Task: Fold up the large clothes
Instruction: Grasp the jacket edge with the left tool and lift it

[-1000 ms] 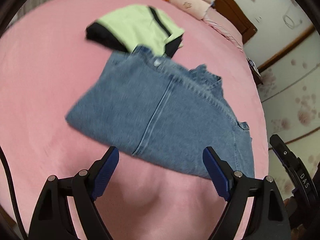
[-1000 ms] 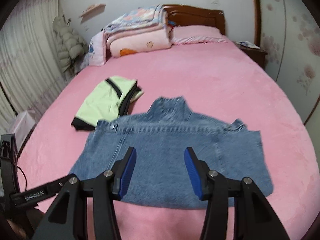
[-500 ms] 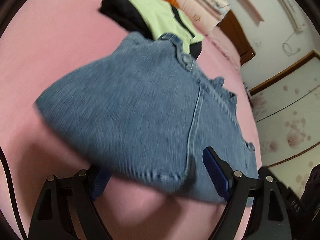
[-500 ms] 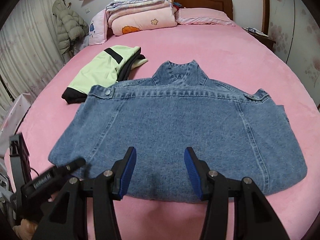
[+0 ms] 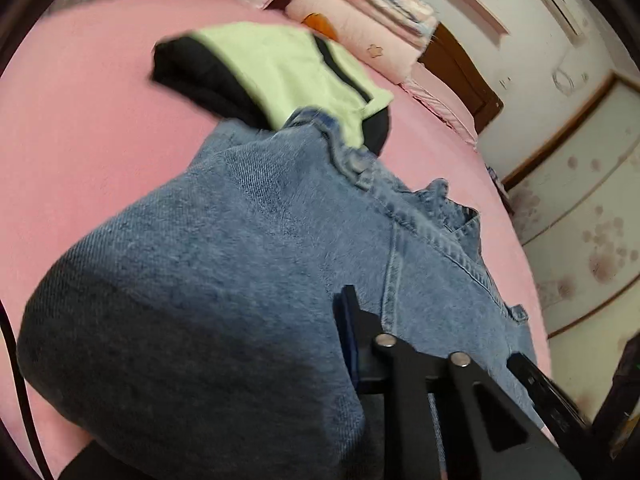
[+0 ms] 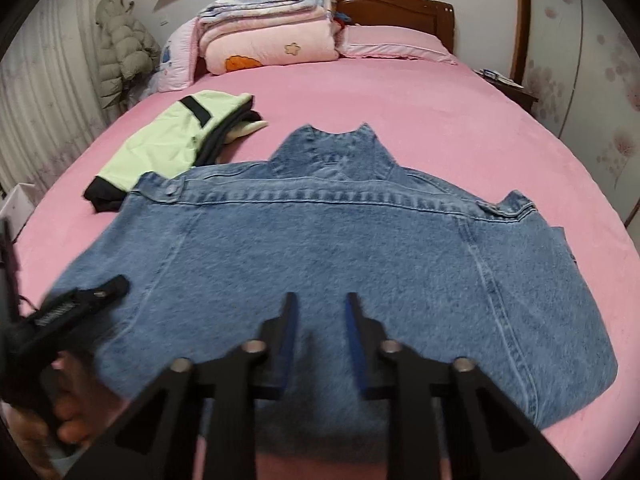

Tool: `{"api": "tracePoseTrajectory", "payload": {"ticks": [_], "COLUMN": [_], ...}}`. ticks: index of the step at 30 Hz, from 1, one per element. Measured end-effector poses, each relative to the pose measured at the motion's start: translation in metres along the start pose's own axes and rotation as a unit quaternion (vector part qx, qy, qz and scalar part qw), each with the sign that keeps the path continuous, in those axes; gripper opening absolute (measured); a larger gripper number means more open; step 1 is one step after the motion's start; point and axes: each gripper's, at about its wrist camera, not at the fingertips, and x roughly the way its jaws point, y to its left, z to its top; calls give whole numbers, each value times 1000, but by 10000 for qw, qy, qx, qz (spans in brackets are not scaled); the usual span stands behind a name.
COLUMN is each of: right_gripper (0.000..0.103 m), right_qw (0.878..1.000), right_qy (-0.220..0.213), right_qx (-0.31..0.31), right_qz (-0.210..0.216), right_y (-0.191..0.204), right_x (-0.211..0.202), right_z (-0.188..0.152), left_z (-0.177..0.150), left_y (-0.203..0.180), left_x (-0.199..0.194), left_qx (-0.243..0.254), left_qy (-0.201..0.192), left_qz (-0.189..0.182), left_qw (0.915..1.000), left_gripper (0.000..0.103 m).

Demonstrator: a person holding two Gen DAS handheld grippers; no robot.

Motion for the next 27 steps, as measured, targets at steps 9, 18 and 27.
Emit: {"api": "tracePoseTrajectory", "payload": {"ticks": [9,18,27], "right_gripper": [0,0,0], "right_qw": [9991,9902,9824], "right_qy": [101,162,-233], "right_qx": [-319,455,1851], "right_qz": [252,1307,105], "right_y": [7,-38,-195], "right_x": [38,33,-72], "right_z": [-22,-24,-74], "left_z": [13,-15,-101], "left_y": [-95,-203,-320], "left_x": [-50,-62,8], "left_qx": [1595,2660,3536], "left_qy": [-743,-928,-487], "left_qz": [-484,-1185,-1622], "left_qw": [9832,9521,9200], "left_gripper": [9,9,10]}}
